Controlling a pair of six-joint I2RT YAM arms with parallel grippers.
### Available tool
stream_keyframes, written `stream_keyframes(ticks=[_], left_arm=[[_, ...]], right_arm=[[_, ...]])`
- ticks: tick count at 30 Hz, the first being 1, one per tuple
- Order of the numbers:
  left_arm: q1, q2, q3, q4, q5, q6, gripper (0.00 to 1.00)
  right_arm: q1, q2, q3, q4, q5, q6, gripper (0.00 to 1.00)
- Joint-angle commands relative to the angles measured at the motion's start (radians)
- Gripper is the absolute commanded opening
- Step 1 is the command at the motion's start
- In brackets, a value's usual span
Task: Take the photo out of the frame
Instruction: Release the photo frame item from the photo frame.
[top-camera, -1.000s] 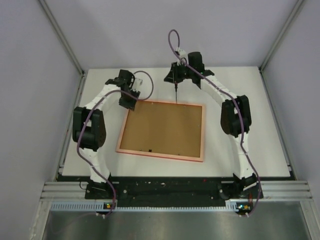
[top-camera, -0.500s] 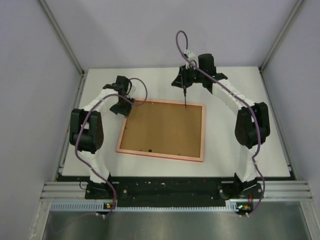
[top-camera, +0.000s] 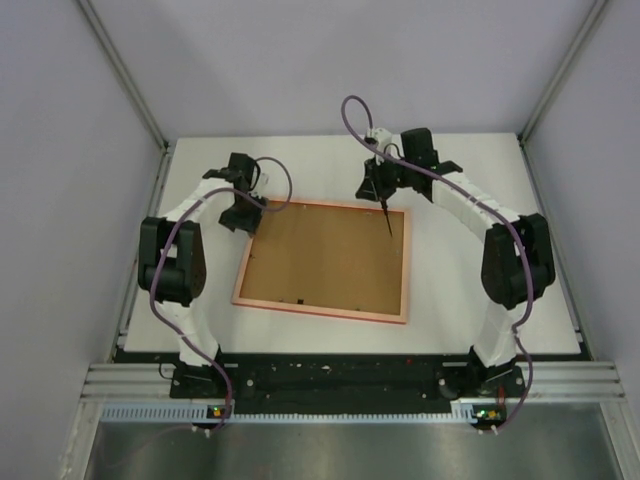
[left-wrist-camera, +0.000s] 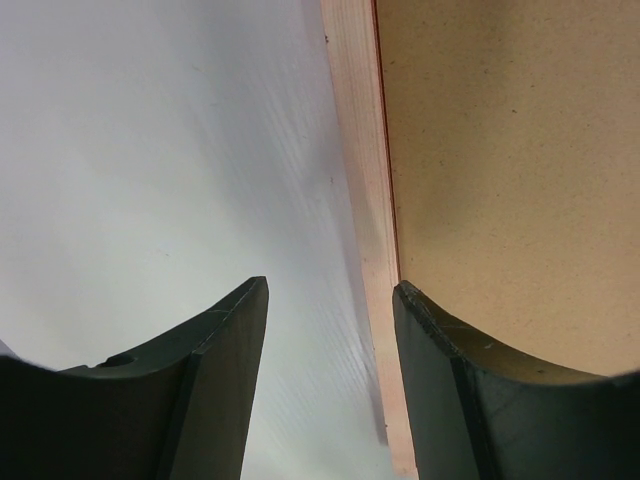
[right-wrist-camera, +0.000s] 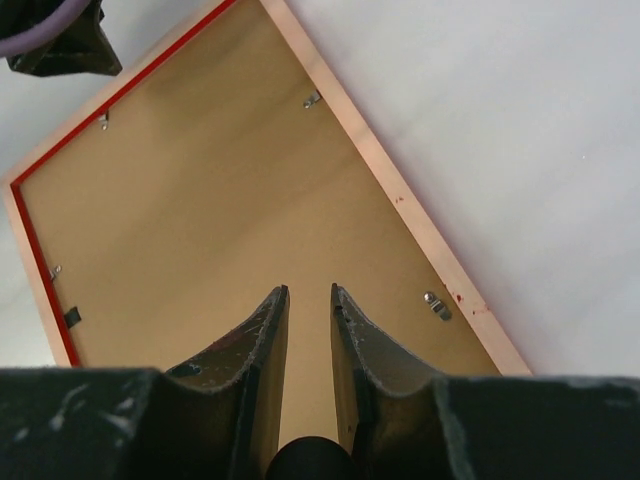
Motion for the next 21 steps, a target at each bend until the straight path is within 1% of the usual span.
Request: stream_keyframes(ticks=[1, 5, 10, 13, 17, 21], left_arm=[[0.0, 0.005, 0.015, 0.012, 0.046, -0.004, 0.59], [0.0, -0.024, -0.009, 0.029, 0.064, 0.008, 0.58], [0.0, -0.017, -0.026, 0.033, 0.04, 0.014, 0.57], [0.0, -0.012, -0.034, 0.038, 0.041, 0.017, 0.57], [0.0, 0.012, -0.032, 0.05, 0.038, 0.02, 0.56], [-0.002, 0.048, -0.031, 0.053, 0.072, 0.025, 0.47]], right_arm=[[-0.009, -0.09, -0.021, -0.005, -0.036, -0.082, 0.0], [-0.009, -0.106, -0.044, -0.014, -0.122, -0.046, 0.0], [-0.011, -0.139, -0.079, -0.009, -0.084, -0.072, 0.0], [-0.011, -0.143, -0.082, 0.007, -0.093, -0.071, 0.0], [-0.009, -0.102, -0.009, 0.053, -0.09, -0.049, 0.0], [-0.009, -0.018, 0.099, 0.078, -0.088, 0.012, 0.0]])
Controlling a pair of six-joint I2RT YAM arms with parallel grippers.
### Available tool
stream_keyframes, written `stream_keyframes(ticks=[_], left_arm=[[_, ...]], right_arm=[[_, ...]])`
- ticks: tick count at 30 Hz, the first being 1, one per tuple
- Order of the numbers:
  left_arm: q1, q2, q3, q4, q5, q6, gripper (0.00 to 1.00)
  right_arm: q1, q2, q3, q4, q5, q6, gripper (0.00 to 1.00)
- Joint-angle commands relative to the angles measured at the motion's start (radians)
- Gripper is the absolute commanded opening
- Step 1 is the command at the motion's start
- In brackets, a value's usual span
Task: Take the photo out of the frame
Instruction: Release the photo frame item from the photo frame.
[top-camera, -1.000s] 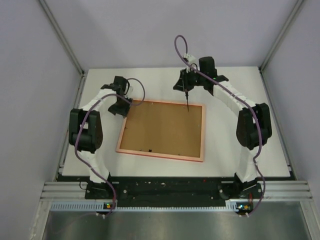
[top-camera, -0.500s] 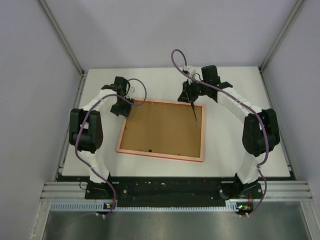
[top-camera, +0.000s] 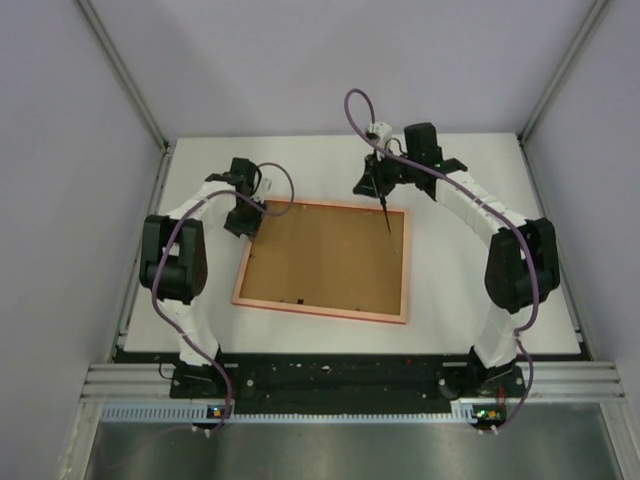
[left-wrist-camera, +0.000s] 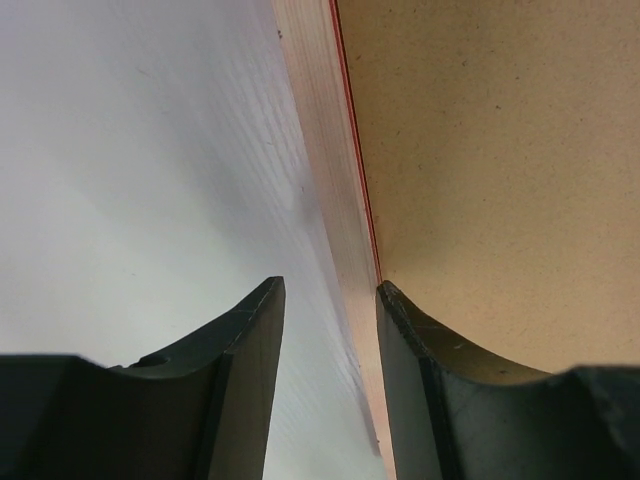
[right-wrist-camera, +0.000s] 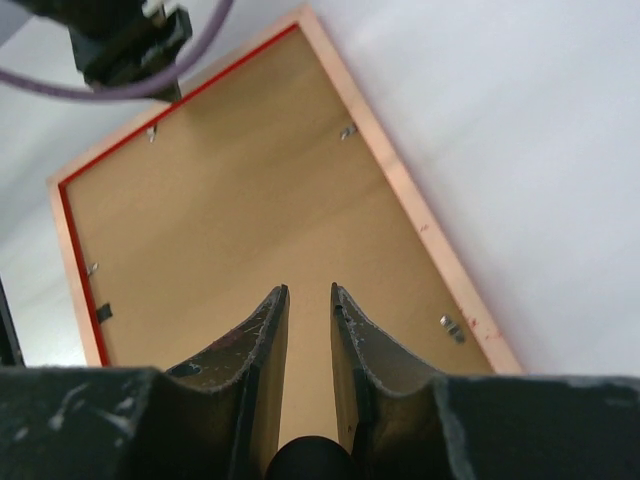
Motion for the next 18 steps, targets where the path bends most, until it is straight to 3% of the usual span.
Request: stream_keyframes(ticks=[1, 10, 13, 15, 18], left_arm=[[-0.003, 0.046, 0.005, 0.026, 0.035, 0.011, 0.45], [-0.006, 0.098, 0.055, 0.001, 0.051, -0.006, 0.46], [-0.013, 0.121, 0.08, -0.003, 0.054, -0.005, 0.36], [-0.017, 0.141, 0.101, -0.003, 0.049, 0.007, 0.19], [-0.022, 0.192, 0.164, -0.011, 0.058, 0.037, 0.01]], right_arm=[[-0.008, 0.07, 0.165, 0.088, -0.017, 0.058, 0.0], [-0.008, 0.127, 0.279, 0.063, -0.03, 0.055, 0.0], [-0.008, 0.133, 0.291, 0.063, -0.038, 0.052, 0.0], [-0.008, 0.145, 0.312, 0.063, -0.041, 0.042, 0.0], [-0.008, 0.187, 0.366, 0.063, -0.033, 0.039, 0.0]])
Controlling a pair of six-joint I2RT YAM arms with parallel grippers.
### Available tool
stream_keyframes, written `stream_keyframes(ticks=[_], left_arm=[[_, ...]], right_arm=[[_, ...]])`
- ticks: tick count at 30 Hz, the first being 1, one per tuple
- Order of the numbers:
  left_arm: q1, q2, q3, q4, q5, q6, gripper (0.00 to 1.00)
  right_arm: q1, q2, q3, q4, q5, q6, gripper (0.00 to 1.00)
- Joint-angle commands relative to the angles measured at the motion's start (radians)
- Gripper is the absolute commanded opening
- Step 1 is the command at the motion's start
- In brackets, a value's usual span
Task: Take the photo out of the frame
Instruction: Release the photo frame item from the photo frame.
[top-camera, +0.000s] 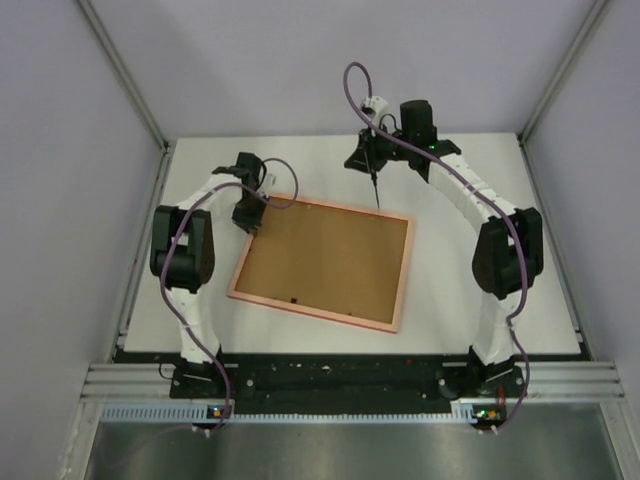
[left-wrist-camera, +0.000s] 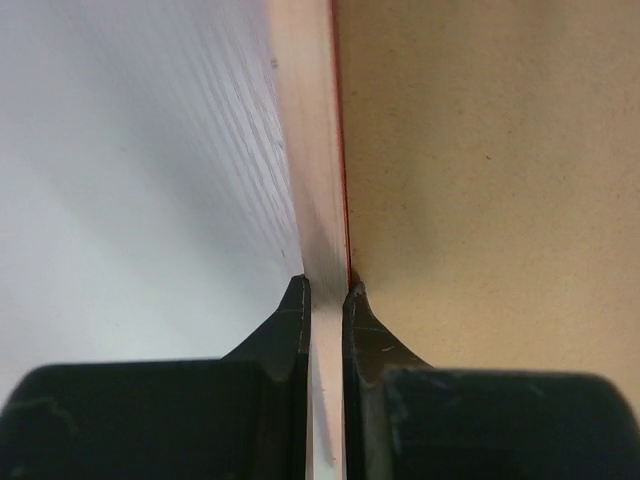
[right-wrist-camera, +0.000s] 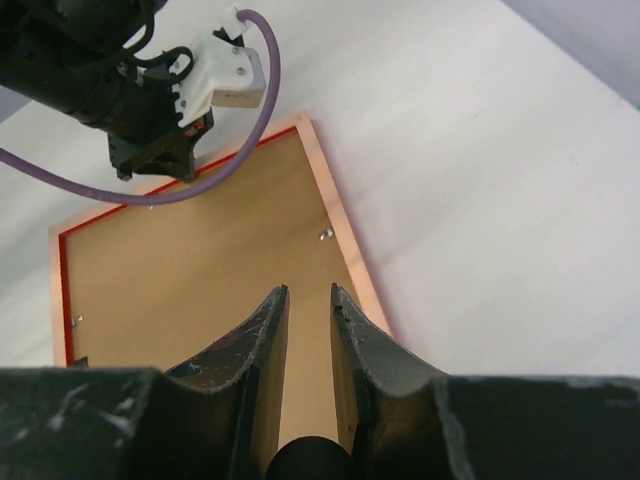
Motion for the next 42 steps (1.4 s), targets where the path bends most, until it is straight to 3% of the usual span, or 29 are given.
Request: stream_keyframes(ticks=[1, 10, 16, 27, 42], left_arm=[[-0.01, 0.099, 0.09, 0.018, 0.024, 0.072, 0.0], [-0.046, 0.248, 0.388, -0.043, 0.096, 0.137, 0.0], [-0.095, 0.277, 0.477, -0.036, 0.125, 0.166, 0.0], [-0.128, 0.215, 0.417, 0.006, 0.182, 0.138, 0.0], [-0.13, 0.184, 0.382, 0.003, 0.165, 0.104, 0.0]], right_arm=[[-0.008, 0.064, 0.123, 0.034, -0.021, -0.011, 0.0], [-0.008, 0.33, 0.408, 0.037, -0.058, 0.07, 0.0], [-0.01, 0.491, 0.557, 0.158, -0.053, 0.292, 0.0], [-0.016, 0.569, 0.546, 0.378, 0.047, 0.458, 0.0], [0.002, 0.569, 0.5, 0.286, 0.108, 0.345, 0.0]])
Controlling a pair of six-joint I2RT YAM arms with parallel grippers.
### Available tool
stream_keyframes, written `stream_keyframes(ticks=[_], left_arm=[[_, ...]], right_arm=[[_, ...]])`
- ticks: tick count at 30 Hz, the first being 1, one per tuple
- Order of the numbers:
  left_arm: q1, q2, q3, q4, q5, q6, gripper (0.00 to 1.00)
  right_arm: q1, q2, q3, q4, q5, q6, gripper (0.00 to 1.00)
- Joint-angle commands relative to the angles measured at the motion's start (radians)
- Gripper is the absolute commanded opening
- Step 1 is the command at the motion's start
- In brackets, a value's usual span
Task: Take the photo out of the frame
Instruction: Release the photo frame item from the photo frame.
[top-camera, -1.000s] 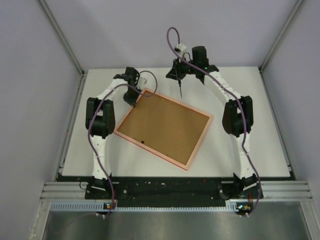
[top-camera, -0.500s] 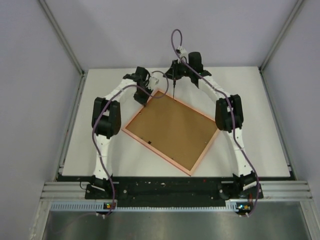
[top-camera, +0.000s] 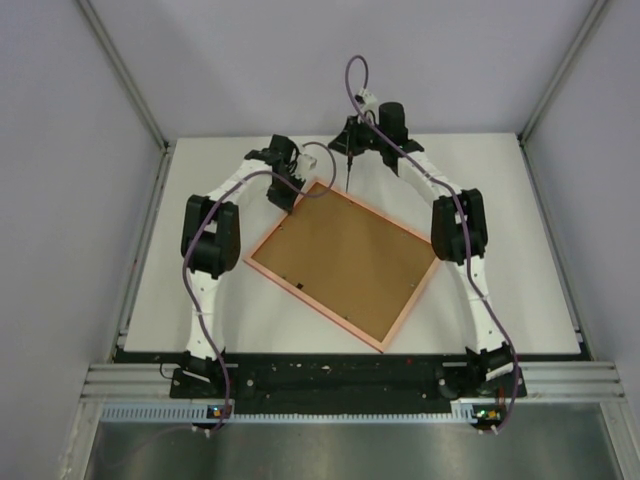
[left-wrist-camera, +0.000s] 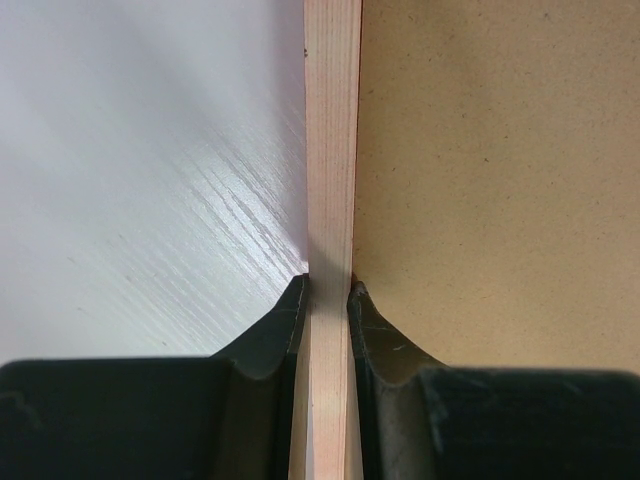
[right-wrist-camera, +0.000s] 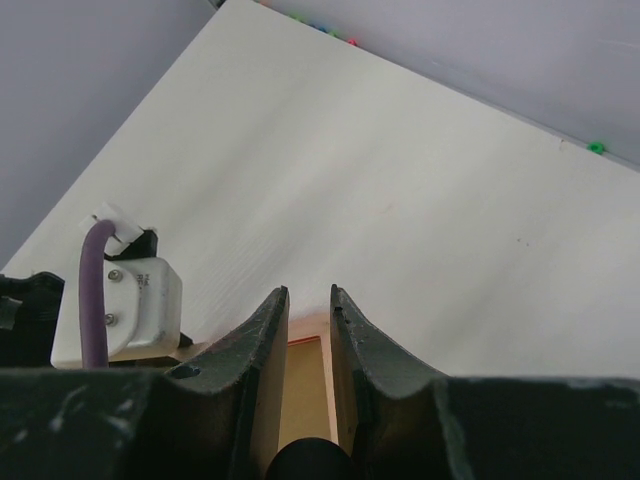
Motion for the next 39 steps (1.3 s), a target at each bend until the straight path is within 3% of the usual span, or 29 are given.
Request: stream_keyframes(ticks=[1, 20, 31, 39], left_arm=[[-0.004, -0.063, -0.011, 0.006, 0.027, -0.029, 0.0], [-0.004, -0.083, -0.042, 0.01, 0.016, -0.035, 0.0], [-0.003, -0.106, -0.085, 0.018, -0.019, -0.037, 0.0], [-0.003, -0.109, -0.116, 0.021, -0.077, -0.069, 0.0]], right_arm=[[0.015, -0.008, -0.012, -0.005, 0.045, -0.07, 0.0], [0.051, -0.013, -0.042, -0.005, 0.08, -0.129, 0.0], [0.091, -0.034, -0.052, -0.126, 0.236, -0.286, 0.0], [0.12, -0.077, -0.082, -0.143, 0.365, -0.309, 0.0]])
